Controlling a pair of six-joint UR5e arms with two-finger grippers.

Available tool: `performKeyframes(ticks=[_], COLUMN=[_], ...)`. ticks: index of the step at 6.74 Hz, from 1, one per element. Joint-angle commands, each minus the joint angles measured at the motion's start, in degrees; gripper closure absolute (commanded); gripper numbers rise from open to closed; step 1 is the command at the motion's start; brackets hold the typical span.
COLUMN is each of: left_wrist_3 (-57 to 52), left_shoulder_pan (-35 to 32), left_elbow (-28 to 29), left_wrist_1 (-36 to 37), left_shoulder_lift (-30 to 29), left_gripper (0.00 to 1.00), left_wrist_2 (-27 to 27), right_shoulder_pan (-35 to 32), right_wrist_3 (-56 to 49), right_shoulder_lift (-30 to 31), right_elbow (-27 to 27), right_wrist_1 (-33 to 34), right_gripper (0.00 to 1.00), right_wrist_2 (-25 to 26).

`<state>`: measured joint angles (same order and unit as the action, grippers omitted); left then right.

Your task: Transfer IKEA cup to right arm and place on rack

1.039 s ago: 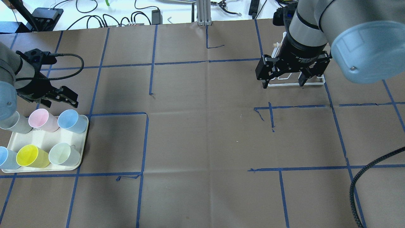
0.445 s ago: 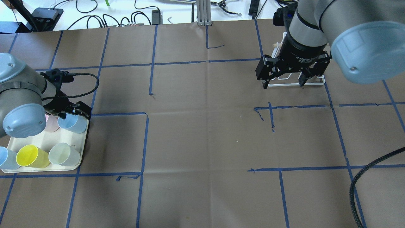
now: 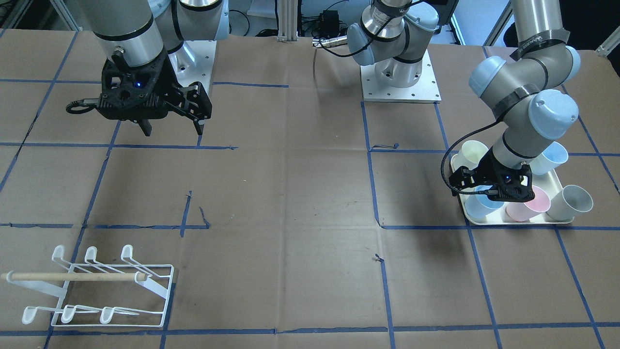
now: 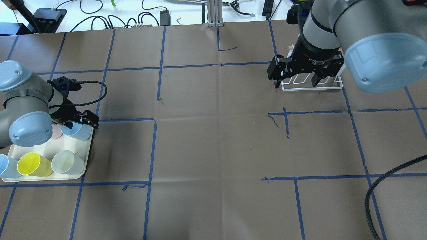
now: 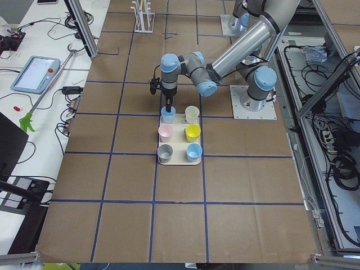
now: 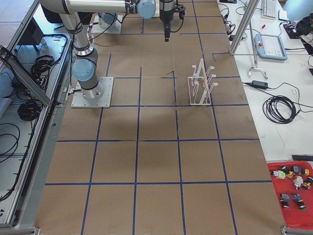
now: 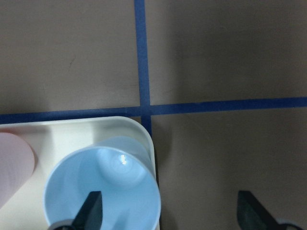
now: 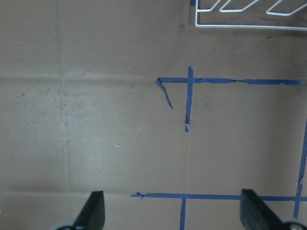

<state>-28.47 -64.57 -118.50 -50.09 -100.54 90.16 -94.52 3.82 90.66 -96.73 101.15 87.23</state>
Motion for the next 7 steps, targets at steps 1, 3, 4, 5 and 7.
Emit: performKeyframes(ticks=[1,3,4,5,7], left_wrist_3=[-0.01,-0.18,-0.01,0.08,0.08], left_shoulder_pan=[0.5,0.77,0.77,0.77,0.85], left_elbow=[-0.06,0.46,0.55,0.55,0.73], left_wrist_1=[0.17,0.0,-0.18,-0.27,-0.27], left_shoulder_lift=[-0.8,-0.89,-0.8,-0.8,-0.63], left_gripper=[0.06,0.53,0.77,0.92,1.0], left_wrist_2=[0.89,1.16,1.25,1.16,1.16], right_shoulder_pan=[-0.14,-0.49,-0.49,-0.49,-0.58], right_wrist_3=[10.77,22.16,26.29,32.07,41.15], right_shoulder_lift=[-0.13,0.48,-0.04,0.13,0.22], right_elbow=[-5.64,-6.71,-8.11,-10.56,-16.35], right_wrist_1=[13.49,16.09,21.31,27.72,46.15], right_gripper=[0.0,0.0,0.0,0.0,0.0], right_wrist_2=[-4.34,-7.75,-11.26,-12.16,-16.39])
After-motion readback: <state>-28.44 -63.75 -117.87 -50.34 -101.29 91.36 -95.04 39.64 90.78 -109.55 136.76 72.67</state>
